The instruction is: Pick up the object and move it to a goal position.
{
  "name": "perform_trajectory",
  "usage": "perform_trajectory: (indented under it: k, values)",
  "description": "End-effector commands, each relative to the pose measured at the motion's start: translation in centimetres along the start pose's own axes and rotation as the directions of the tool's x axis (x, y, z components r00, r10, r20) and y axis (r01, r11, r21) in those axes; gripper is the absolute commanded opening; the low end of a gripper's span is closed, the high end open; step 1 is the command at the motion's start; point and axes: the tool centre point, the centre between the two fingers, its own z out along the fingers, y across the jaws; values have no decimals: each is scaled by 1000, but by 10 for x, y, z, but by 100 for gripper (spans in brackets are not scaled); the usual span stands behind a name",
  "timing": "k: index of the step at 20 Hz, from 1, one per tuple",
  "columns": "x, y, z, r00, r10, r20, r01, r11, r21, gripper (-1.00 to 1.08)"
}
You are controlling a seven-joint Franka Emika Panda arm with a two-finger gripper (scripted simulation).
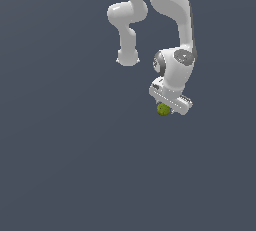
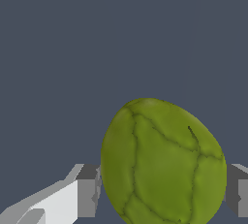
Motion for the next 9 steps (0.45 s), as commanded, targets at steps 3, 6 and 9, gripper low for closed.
perform_trajectory:
  k: [3,6,9]
  values:
    - [-25,-1,-6,1000,1,-1,-1,1000,2,-100]
    - [-34,-1,-8,1000,1,-1,-1,1000,2,-100]
    - [-36,-2,-9,1000,1,-1,-1,1000,2,-100]
